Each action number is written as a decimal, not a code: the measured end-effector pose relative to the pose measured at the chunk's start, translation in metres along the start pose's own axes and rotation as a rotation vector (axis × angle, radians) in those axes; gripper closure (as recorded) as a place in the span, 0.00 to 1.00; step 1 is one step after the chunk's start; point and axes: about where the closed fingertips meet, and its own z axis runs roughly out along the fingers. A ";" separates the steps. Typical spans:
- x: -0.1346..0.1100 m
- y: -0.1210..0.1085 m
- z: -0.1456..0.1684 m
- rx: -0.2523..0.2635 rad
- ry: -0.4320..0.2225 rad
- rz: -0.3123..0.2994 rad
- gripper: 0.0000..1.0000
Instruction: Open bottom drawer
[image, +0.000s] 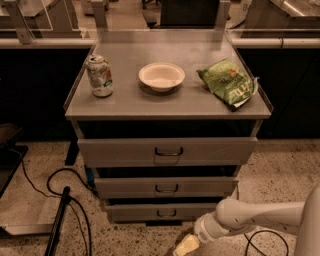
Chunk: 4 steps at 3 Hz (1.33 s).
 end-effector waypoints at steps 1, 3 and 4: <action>-0.018 -0.015 0.023 0.039 -0.055 -0.026 0.00; -0.052 -0.046 0.051 0.086 -0.150 -0.080 0.00; -0.053 -0.057 0.065 0.086 -0.152 -0.081 0.00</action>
Offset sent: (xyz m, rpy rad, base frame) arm 0.0956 0.0340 -0.0306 0.0539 -0.2551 -0.0233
